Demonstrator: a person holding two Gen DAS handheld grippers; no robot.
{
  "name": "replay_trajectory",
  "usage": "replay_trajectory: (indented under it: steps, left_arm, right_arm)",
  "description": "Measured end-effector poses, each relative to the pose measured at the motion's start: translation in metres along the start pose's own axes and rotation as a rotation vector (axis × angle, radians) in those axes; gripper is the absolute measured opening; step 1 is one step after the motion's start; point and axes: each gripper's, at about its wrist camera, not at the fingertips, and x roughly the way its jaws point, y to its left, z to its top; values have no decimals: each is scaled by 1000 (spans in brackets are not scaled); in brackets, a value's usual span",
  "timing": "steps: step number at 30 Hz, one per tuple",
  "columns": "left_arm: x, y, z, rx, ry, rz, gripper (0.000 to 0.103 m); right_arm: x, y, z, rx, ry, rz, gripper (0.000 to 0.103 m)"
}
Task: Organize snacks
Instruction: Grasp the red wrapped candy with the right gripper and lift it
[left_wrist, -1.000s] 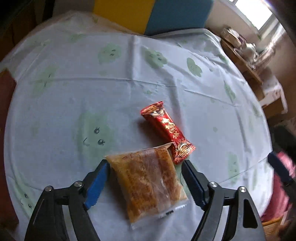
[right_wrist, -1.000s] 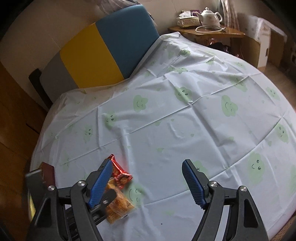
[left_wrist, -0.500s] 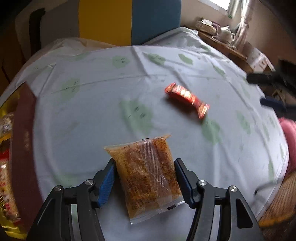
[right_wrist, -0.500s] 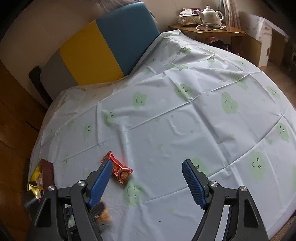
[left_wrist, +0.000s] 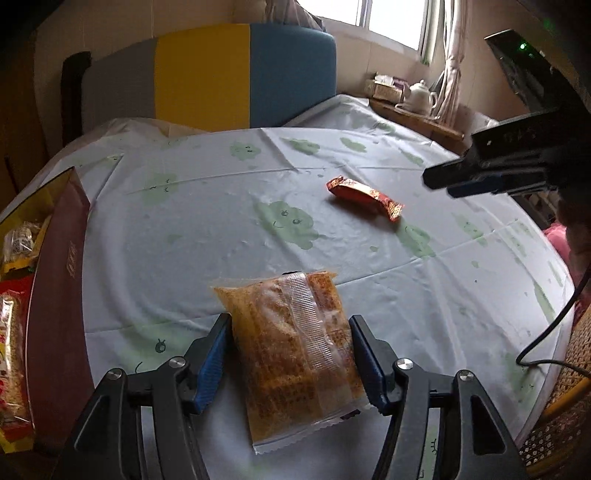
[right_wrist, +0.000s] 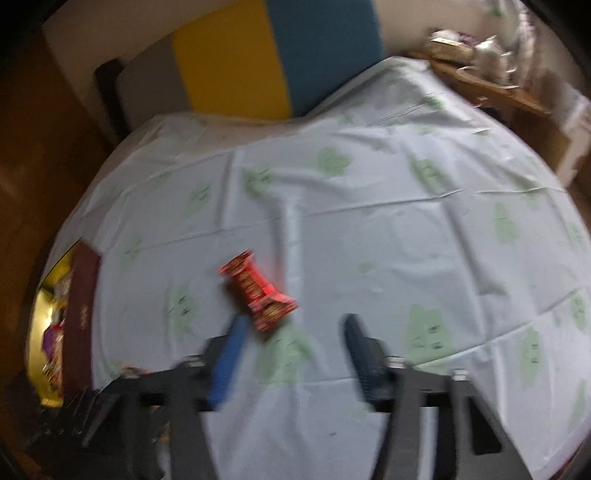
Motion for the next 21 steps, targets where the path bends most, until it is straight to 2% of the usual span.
replay_trajectory:
  steps: [5,11,15,17,18,19,21]
  left_arm:
    - [0,1,-2,-3,-18,-6,64]
    - [-4,3,-5,-18,-32,-19,64]
    - [-4,3,-5,-19,-38,-17,64]
    - [-4,3,-6,-22,-41,-22,64]
    - [-4,3,-6,-21,-43,-22,64]
    - [-5,2,-6,-20,-44,-20,64]
    - [-5,1,-7,-17,-46,-17,64]
  right_arm:
    - [11,23,-4,-89,44,34,41]
    - [41,49,16,-182,97,-29,41]
    - [70,59,31,-238,142,-98,48]
    - [83,60,33,-258,167,-109,48]
    - [86,60,33,-275,169,-132,30]
    - [89,59,32,-274,180,-139,21]
    - [82,58,27,-276,178,-108,21]
